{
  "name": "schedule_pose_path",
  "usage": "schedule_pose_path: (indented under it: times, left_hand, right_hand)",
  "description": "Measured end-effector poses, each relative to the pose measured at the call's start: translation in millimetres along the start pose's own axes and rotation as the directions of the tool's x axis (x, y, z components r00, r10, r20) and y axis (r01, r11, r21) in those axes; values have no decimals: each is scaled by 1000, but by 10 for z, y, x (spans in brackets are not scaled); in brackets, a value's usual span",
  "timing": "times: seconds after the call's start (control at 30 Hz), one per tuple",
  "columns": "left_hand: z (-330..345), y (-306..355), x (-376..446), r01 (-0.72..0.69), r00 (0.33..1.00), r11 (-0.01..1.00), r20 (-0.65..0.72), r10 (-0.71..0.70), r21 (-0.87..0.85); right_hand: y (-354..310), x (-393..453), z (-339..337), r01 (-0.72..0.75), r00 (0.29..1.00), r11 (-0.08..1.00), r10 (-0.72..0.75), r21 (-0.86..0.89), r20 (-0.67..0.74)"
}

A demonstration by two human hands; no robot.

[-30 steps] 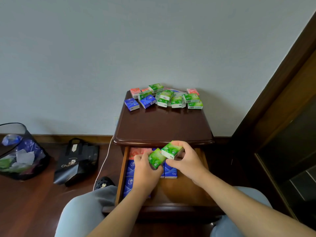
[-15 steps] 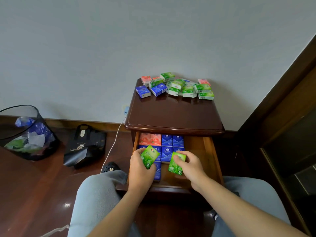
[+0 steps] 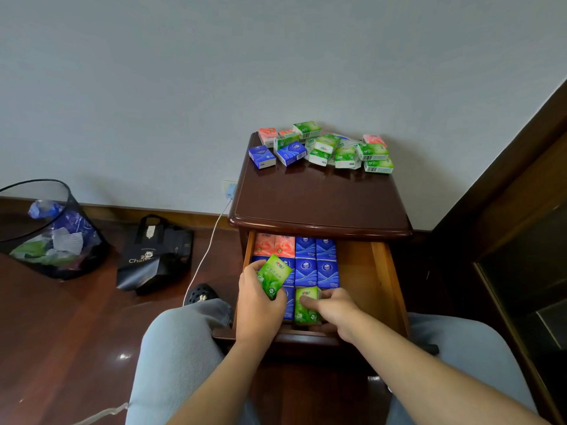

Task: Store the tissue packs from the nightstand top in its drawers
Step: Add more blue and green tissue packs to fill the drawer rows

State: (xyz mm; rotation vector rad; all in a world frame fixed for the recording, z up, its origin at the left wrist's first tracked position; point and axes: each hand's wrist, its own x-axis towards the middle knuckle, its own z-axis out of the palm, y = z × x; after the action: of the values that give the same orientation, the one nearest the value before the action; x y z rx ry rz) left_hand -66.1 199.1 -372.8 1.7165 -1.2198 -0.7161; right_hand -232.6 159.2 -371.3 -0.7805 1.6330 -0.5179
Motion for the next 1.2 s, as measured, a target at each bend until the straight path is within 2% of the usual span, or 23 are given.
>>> schedule_pose_path:
  times: [0.17, 0.53, 0.73, 0.9, 1.07, 1.13, 1.2]
  left_hand:
    - [7, -7, -25, -6, 1000, 1000, 8, 6, 15]
    - [-3, 3, -18, 12, 999, 1000, 30, -12, 6]
    - [-6, 30, -29, -4, 1000, 1000, 31, 4, -3]
    - [-10, 59, -37, 13, 999, 999, 52, -10, -46]
    - [-18, 118, -54, 24, 998, 998, 61, -20, -53]
    - [-19, 128, -55, 23, 997, 999, 69, -20, -43]
    - [-20, 141, -54, 31, 996, 999, 87, -28, -36]
  right_hand:
    - [56, 80, 36, 6, 997, 997, -12, -77, -76]
    - [101, 181, 57, 3, 991, 994, -17, -105, -134]
    - [93, 198, 84, -28, 989, 998, 18, -63, -146]
    - [100, 226, 75, 11, 978, 986, -45, -165, -204]
    - [59, 193, 69, 28, 972, 982, -71, -189, -224]
    - [-20, 128, 65, 110, 968, 984, -139, -141, -211]
    - [-130, 30, 57, 176, 977, 984, -176, -10, -123]
